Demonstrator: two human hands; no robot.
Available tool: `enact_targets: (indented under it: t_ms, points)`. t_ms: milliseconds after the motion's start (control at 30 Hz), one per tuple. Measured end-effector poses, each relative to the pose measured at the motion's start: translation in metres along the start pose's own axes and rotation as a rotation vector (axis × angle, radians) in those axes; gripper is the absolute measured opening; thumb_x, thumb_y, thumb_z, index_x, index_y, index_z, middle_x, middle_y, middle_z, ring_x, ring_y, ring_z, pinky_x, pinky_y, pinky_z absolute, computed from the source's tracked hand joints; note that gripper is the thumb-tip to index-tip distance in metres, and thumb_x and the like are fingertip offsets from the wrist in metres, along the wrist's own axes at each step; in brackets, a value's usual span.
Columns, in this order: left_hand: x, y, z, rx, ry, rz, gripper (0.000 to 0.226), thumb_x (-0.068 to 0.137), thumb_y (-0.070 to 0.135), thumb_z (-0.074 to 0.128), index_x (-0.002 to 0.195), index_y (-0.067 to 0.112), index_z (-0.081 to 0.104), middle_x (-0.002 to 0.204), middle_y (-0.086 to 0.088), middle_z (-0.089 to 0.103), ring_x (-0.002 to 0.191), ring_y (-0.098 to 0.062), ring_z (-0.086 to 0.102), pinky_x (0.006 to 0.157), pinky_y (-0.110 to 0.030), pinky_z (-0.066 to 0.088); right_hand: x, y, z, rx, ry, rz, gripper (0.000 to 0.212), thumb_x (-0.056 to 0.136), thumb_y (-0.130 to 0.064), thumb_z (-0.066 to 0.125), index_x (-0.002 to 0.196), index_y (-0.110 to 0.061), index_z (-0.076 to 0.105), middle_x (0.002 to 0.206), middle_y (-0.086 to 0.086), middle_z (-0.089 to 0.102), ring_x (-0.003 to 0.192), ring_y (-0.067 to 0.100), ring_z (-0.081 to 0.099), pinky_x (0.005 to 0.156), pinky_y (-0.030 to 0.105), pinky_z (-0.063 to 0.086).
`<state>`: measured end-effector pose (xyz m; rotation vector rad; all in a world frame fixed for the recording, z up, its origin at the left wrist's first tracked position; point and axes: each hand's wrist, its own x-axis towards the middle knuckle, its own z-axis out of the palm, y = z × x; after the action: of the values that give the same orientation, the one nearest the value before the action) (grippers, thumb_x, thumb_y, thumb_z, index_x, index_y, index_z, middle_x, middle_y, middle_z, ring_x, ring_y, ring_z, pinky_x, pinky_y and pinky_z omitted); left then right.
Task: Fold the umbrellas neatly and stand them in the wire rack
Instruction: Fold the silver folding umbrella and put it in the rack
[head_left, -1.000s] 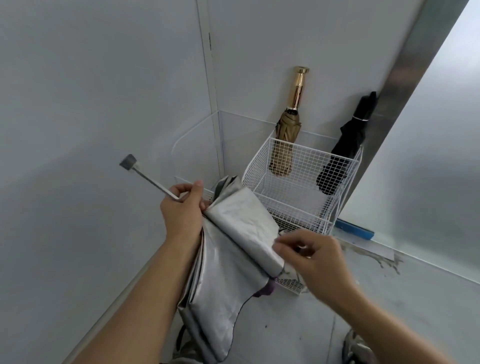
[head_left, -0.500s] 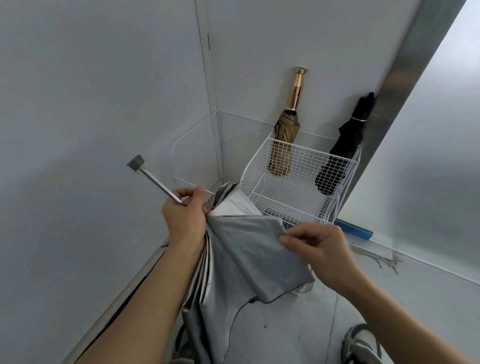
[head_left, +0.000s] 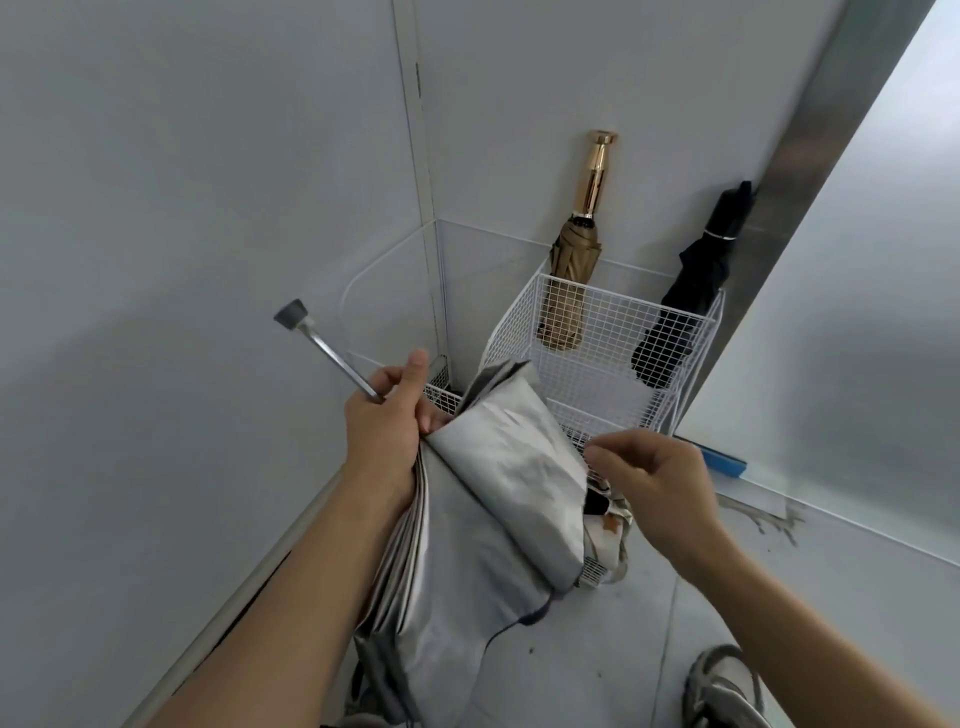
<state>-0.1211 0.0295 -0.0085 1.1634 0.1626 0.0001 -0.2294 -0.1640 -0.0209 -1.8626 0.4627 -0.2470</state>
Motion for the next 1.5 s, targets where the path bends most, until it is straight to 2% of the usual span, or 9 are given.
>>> enact_targets:
  t_ms: [133, 333, 600, 700, 867, 1100, 1200, 1267, 1500]
  points:
    - [-0.009, -0.003, 0.007, -0.006, -0.15, -0.032, 0.039, 0.087, 0.033, 0.065, 0.064, 0.01, 0.043, 0.037, -0.002, 0.031, 0.035, -0.015, 0.03, 0.052, -0.031, 0.041, 0.01, 0.002, -0.005, 0.001, -0.133, 0.027, 0.023, 0.08, -0.028, 0.079, 0.1, -0.03, 0.069, 0.086, -0.015, 0.072, 0.082, -0.002, 0.068, 0.067, 0.013, 0.051]
    - [-0.006, -0.006, 0.005, 0.048, -0.133, -0.005, 0.04, 0.087, 0.031, 0.066, 0.061, 0.01, 0.043, 0.036, -0.002, 0.033, 0.033, -0.015, 0.033, 0.051, -0.031, 0.044, 0.003, -0.001, -0.002, 0.089, -0.29, -0.086, 0.028, 0.079, -0.034, 0.075, 0.07, -0.008, 0.073, 0.068, 0.016, 0.064, 0.063, 0.025, 0.059, 0.061, 0.038, 0.049]
    - [0.012, -0.009, -0.008, 0.133, 0.185, 0.135, 0.036, 0.094, 0.02, 0.065, 0.065, 0.01, 0.047, 0.038, -0.001, 0.04, 0.032, -0.013, 0.042, 0.044, -0.027, 0.046, -0.022, -0.014, 0.004, 0.05, -0.148, -0.368, 0.032, 0.077, -0.008, 0.08, 0.081, -0.04, 0.078, 0.075, -0.016, 0.075, 0.072, 0.002, 0.069, 0.063, 0.011, 0.05]
    - [0.016, -0.009, -0.01, 0.063, 0.258, 0.128, 0.038, 0.094, 0.017, 0.066, 0.065, 0.011, 0.042, 0.035, 0.001, 0.038, 0.03, -0.013, 0.04, 0.041, -0.024, 0.043, -0.037, -0.008, 0.016, 0.004, -0.355, -0.448, 0.005, 0.081, -0.03, 0.077, 0.082, -0.029, 0.081, 0.073, -0.01, 0.074, 0.065, 0.008, 0.066, 0.057, 0.018, 0.049]
    - [0.017, -0.007, -0.014, 0.015, 0.2, 0.067, 0.039, 0.093, 0.019, 0.068, 0.066, 0.011, 0.042, 0.035, 0.0, 0.036, 0.031, -0.014, 0.039, 0.049, -0.03, 0.044, -0.049, -0.001, 0.026, -0.269, -0.878, -0.317, 0.01, 0.081, -0.034, 0.08, 0.086, -0.025, 0.08, 0.087, -0.01, 0.076, 0.08, 0.008, 0.069, 0.074, 0.031, 0.055]
    - [0.0, 0.004, -0.001, -0.036, -0.168, -0.054, 0.046, 0.096, 0.028, 0.059, 0.059, 0.012, 0.036, 0.037, 0.0, 0.028, 0.033, -0.012, 0.03, 0.046, -0.026, 0.047, -0.006, 0.0, -0.001, -0.149, 0.055, -0.147, 0.025, 0.083, -0.025, 0.077, 0.103, -0.038, 0.068, 0.098, -0.015, 0.07, 0.082, 0.004, 0.066, 0.077, 0.028, 0.058]
    - [-0.013, 0.004, 0.006, -0.018, -0.325, -0.077, 0.043, 0.086, 0.034, 0.062, 0.057, 0.011, 0.039, 0.037, 0.0, 0.028, 0.032, -0.012, 0.03, 0.047, -0.028, 0.048, 0.007, 0.007, -0.003, -0.217, 0.076, -0.157, 0.047, 0.081, -0.03, 0.078, 0.125, -0.035, 0.061, 0.113, -0.014, 0.061, 0.097, 0.005, 0.06, 0.081, 0.025, 0.05]
    - [-0.018, 0.002, 0.009, 0.028, -0.363, -0.098, 0.042, 0.084, 0.034, 0.063, 0.06, 0.009, 0.039, 0.036, 0.0, 0.029, 0.032, -0.012, 0.033, 0.048, -0.028, 0.049, 0.008, 0.009, -0.002, -0.167, 0.115, -0.226, 0.025, 0.084, -0.027, 0.075, 0.107, -0.035, 0.071, 0.105, -0.015, 0.068, 0.098, 0.006, 0.062, 0.081, 0.026, 0.052]
    - [-0.007, -0.013, 0.003, 0.215, -0.038, -0.054, 0.03, 0.092, 0.009, 0.066, 0.068, 0.008, 0.049, 0.034, 0.0, 0.036, 0.04, -0.019, 0.063, 0.046, -0.02, 0.048, 0.002, 0.007, -0.006, -0.156, 0.216, -0.426, 0.021, 0.085, -0.041, 0.063, 0.095, -0.029, 0.078, 0.093, -0.021, 0.073, 0.087, 0.002, 0.069, 0.081, 0.032, 0.058]
